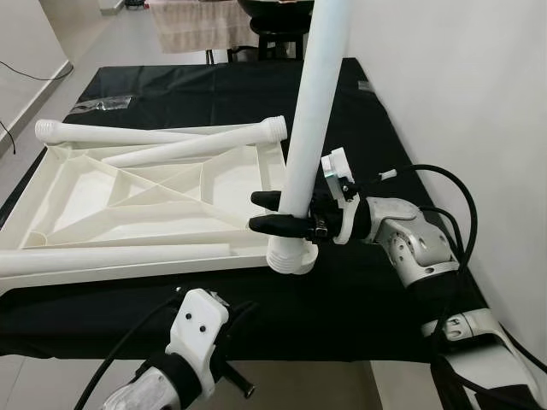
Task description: Building children table
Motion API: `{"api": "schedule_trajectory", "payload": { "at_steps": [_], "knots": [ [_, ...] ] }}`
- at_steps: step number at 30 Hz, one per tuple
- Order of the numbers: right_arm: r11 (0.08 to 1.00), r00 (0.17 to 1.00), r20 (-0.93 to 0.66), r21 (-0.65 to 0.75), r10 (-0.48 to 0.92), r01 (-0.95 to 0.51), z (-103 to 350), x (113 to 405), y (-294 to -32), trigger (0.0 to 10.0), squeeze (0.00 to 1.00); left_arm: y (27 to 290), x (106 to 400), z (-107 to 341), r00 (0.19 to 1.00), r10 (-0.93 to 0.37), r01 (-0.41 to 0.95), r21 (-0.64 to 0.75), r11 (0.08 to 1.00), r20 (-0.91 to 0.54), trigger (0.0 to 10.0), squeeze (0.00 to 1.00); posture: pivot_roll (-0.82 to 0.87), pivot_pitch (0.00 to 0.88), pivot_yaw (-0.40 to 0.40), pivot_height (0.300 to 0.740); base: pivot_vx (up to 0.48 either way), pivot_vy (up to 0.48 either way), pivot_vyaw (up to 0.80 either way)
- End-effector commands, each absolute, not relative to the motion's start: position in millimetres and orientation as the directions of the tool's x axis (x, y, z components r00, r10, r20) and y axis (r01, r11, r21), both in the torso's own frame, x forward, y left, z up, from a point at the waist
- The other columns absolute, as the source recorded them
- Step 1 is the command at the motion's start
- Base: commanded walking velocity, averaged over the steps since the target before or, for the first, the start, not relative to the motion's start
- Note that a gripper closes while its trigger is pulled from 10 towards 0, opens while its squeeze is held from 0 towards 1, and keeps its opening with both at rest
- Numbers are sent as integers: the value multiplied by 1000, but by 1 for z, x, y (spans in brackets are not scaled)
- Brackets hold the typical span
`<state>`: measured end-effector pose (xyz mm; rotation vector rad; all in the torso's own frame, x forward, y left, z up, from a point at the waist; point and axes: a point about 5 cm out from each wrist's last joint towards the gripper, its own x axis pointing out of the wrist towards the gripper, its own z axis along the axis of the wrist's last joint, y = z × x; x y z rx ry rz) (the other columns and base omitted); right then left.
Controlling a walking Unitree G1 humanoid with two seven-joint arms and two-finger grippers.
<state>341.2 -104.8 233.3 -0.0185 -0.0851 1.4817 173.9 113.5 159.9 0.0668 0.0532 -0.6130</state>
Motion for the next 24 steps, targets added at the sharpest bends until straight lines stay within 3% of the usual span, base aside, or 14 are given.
{"api": "schedule_trajectory", "payload": {
  "at_steps": [1, 2, 3, 14, 19, 24],
  "knots": [
    [108, 103, 50, -102, 993, -989, 238, 348, -106, 10000, 0, 121, 169, 159, 854, -510, 518, 89, 850, -103, 0, 0, 134, 259, -19, 740, 0, 0, 0],
    [126, 120, 57, -104, 991, -987, 239, 352, -108, 10000, 0, 123, 168, 160, 868, -484, 494, 101, 864, -107, 0, 0, 134, 259, -19, 740, 0, 0, 0],
    [139, 133, 59, -103, 989, -985, 239, 355, -111, 10000, 0, 124, 165, 159, 876, -468, 481, 119, 869, -119, 9922, 0, 154, 269, -21, 740, 0, 0, 0],
    [140, 139, 13, -108, 990, -984, 233, 359, -117, 10000, 0, 128, 157, 160, 883, -447, 464, 125, 877, -147, 10000, 0, 173, 294, -11, 740, 0, 0, 0],
    [64, 69, -36, -116, 997, -991, 231, 358, -116, 10000, 0, 128, 156, 161, 878, -453, 471, 105, 876, -155, 10000, 0, 166, 312, -1, 740, 0, 0, 0],
    [49, 56, -64, -113, 996, -992, 230, 359, -122, 10000, 0, 128, 154, 161, 880, -449, 466, 98, 880, -157, 10000, 0, 167, 313, -2, 740, 0, 0, 0]
  ]
}}
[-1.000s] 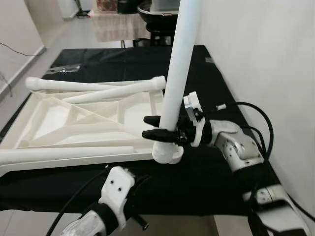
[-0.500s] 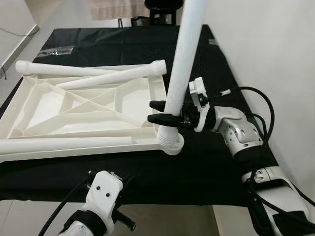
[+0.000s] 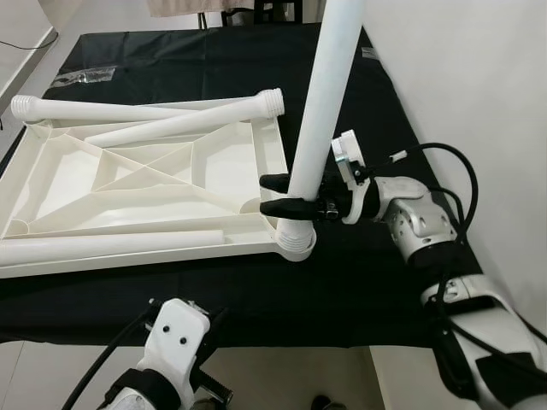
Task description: Building children table
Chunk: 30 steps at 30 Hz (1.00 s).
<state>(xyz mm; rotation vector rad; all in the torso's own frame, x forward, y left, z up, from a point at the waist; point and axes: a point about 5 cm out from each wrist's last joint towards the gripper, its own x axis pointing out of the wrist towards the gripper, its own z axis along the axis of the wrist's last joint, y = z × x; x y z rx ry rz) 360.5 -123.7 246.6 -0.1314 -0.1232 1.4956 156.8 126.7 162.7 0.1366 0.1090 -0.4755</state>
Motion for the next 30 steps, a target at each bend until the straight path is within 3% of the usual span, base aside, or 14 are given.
{"api": "schedule_trajectory", "payload": {
  "at_steps": [1, 6, 13, 18, 30],
  "knots": [
    [47, 55, -64, -113, 996, -992, 230, 359, -122, 10000, 0, 128, 154, 161, 880, -448, 466, 97, 880, -157, 10000, 0, 167, 313, -2, 740, 0, 0, 0],
    [-9, 11, -141, -139, 990, -990, 220, 355, -121, 10000, 0, 129, 153, 163, 882, -445, 462, 89, 882, -157, 10000, 0, 170, 326, -3, 740, 0, 0, 0],
    [28, 63, -172, -201, 983, -979, 217, 360, -117, 10000, 0, 128, 153, 164, 880, -447, 464, 89, 882, -162, 10000, 0, 173, 332, -3, 740, 0, 0, 0],
    [10, 51, -191, -209, 980, -978, 214, 357, -117, 10000, 0, 129, 153, 164, 880, -446, 463, 87, 882, -163, 10000, 0, 173, 332, -3, 740, 0, 0, 0],
    [-126, -42, -343, -227, 938, -966, 197, 346, -118, 10000, 0, 129, 156, 165, 878, -450, 467, 83, 880, -162, 10000, 0, 163, 336, 0, 740, 0, 0, 0]
  ]
}}
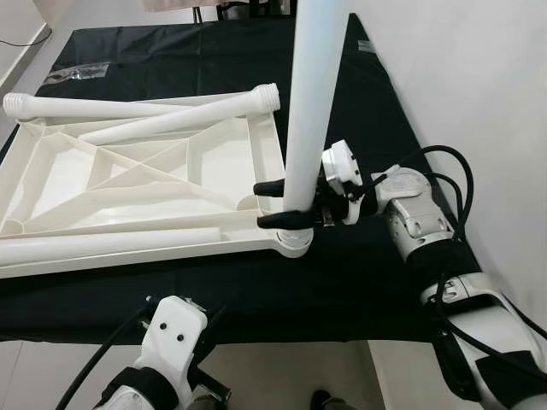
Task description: Building children table
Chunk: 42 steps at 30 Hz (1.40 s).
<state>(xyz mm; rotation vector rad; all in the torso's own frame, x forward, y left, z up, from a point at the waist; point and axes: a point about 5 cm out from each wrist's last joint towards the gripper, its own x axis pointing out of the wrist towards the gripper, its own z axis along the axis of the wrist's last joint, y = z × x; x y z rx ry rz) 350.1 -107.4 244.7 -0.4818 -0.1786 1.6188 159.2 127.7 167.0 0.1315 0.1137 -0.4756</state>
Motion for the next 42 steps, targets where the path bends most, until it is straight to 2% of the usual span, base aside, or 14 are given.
{"api": "schedule_trajectory", "payload": {
  "at_steps": [1, 5, 10, 12, 14, 16, 20, 34, 36, 37, 39, 40, 41, 42],
  "knots": [
    [-136, -51, -353, -221, 934, -966, 196, 346, -119, 10000, 0, 128, 157, 165, 878, -450, 467, 82, 881, -162, 10000, 0, 163, 335, -2, 740, 0, 0, 0],
    [-136, -55, -351, -212, 935, -968, 195, 346, -120, 10000, 0, 128, 157, 165, 878, -450, 467, 82, 881, -162, 10000, 0, 162, 336, -2, 740, 0, 0, 0],
    [-26, 11, -243, -148, 970, -989, 204, 354, -118, 10000, 0, 128, 158, 164, 878, -451, 467, 80, 881, -163, 10000, 0, 159, 336, -3, 740, 0, 0, 0],
    [-26, 11, -243, -148, 970, -989, 204, 354, -118, 10000, 0, 128, 158, 164, 878, -451, 467, 80, 881, -163, 10000, 0, 159, 336, -3, 740, 0, 0, 0],
    [63, 80, -185, -98, 980, -993, 207, 360, -119, 10000, 0, 128, 158, 164, 877, -452, 468, 77, 880, -163, 10000, 0, 155, 334, -2, 740, 0, 0, 0],
    [63, 80, -185, -98, 980, -993, 207, 360, -119, 10000, 0, 128, 158, 164, 877, -452, 468, 77, 880, -163, 10000, 0, 155, 334, -2, 740, 0, 0, 0],
    [197, 200, -122, -36, 972, -980, 204, 366, -117, 10000, 0, 127, 157, 164, 875, -455, 471, 74, 879, -164, 10000, 0, 148, 328, -4, 740, 0, 0, 0],
    [337, 333, -147, 6, 931, -941, 183, 365, -113, 10000, 0, 126, 157, 162, 874, -457, 472, 68, 879, -163, 10000, 0, 124, 314, -16, 740, 0, 0, 0],
    [385, 379, -200, -12, 903, -923, 177, 364, -115, 10000, 0, 124, 158, 161, 873, -459, 474, 65, 878, -163, 10000, 0, 104, 305, -33, 740, 0, 0, 0],
    [552, 545, -261, -52, 797, -832, 168, 358, -116, 10000, 0, 123, 158, 160, 873, -460, 474, 59, 879, -160, 10000, 0, 76, 293, -65, 740, 0, 0, 0],
    [552, 545, -261, -52, 797, -832, 168, 358, -116, 10000, 0, 123, 158, 160, 873, -460, 474, 59, 879, -160, 10000, 0, 76, 293, -65, 740, 0, 0, 0],
    [724, 725, -273, -126, 632, -678, 160, 339, -113, 10000, 0, 122, 159, 158, 875, -459, 471, 51, 881, -154, 10000, 0, 58, 282, -82, 740, 0, 0, 0],
    [724, 725, -273, -126, 632, -678, 160, 339, -113, 10000, 0, 122, 159, 158, 875, -459, 471, 51, 881, -154, 10000, 0, 58, 282, -82, 740, 0, 0, 0],
    [841, 836, -268, -131, 480, -525, 152, 310, -108, 10000, 0, 121, 161, 157, 878, -455, 465, 41, 884, -148, 10000, 0, 57, 279, -77, 740, 0, 0, 0]
  ]
}}
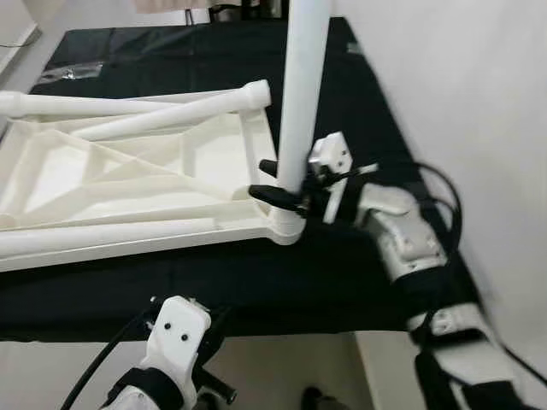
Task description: Building children table
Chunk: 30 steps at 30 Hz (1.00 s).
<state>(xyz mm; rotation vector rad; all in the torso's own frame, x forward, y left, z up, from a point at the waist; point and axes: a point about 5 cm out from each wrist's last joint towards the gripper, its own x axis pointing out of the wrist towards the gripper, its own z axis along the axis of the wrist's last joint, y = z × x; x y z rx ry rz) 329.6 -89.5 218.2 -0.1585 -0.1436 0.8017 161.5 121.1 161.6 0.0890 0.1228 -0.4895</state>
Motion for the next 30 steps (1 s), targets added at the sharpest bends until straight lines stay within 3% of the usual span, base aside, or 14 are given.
{"api": "schedule_trajectory", "payload": {
  "at_steps": [1, 3, 5, 17, 18, 21, 24, 25, 26, 27, 28, 30],
  "knots": [
    [841, 836, -268, -131, 480, -525, 152, 310, -108, 10000, 0, 121, 161, 157, 878, -455, 465, 41, 884, -148, 10000, 0, 57, 279, -77, 740, 0, 0, 0],
    [928, 914, -242, -101, 326, -358, 147, 272, -95, 10000, 0, 120, 168, 156, 882, -451, 459, 30, 888, -138, 10000, 0, 58, 271, -56, 740, 0, 0, 0],
    [954, 939, -222, -86, 264, -288, 139, 275, -85, 10000, 0, 119, 173, 154, 879, -458, 466, 35, 884, -132, 10000, 0, 62, 245, -34, 740, 0, 0, 0],
    [971, 958, -213, -94, 194, -218, 138, 292, -89, 10000, 0, 119, 191, 147, 880, -460, 467, 45, 883, -116, 10000, 0, 62, 161, -37, 740, 0, 0, 0],
    [962, 945, -214, -62, 246, -264, 141, 293, -87, 10000, 1000, 120, 198, 143, 887, -449, 456, 51, 888, -111, 10000, 0, 69, 139, -37, 740, 0, 0, 0],
    [960, 946, -186, -43, 265, -277, 146, 293, -85, 10000, 1000, 120, 201, 142, 888, -446, 453, 52, 890, -108, 10000, 0, 70, 131, -37, 740, 0, 0, 0],
    [867, 867, 18, -9, 498, -498, 180, 301, -69, 10000, 1000, 121, 206, 139, 890, -445, 453, 67, 889, -103, 10000, 0, 67, 110, -30, 740, 0, 0, 0],
    [826, 825, 50, -15, 563, -563, 188, 304, -68, 10000, 882, 121, 208, 138, 889, -446, 453, 69, 889, -102, 10000, 0, 70, 99, -32, 740, 0, 0, 0],
    [764, 761, 71, -29, 645, -644, 196, 308, -69, 10000, 200, 120, 210, 137, 890, -446, 453, 71, 889, -100, 10000, 0, 72, 98, -33, 740, 0, 0, 0],
    [764, 761, 71, -29, 645, -644, 196, 308, -69, 10000, 200, 120, 210, 137, 890, -446, 453, 71, 889, -100, 10000, 0, 72, 98, -33, 740, 0, 0, 0],
    [724, 720, 70, -55, 690, -688, 198, 311, -71, 10000, 0, 120, 210, 136, 890, -445, 453, 71, 889, -99, 10000, 0, 76, 93, -36, 740, 0, 0, 0],
    [699, 696, 66, -72, 715, -711, 199, 312, -72, 10000, 0, 120, 211, 135, 890, -445, 452, 71, 889, -97, 10000, 0, 78, 87, -39, 740, 0, 0, 0]
  ]
}}
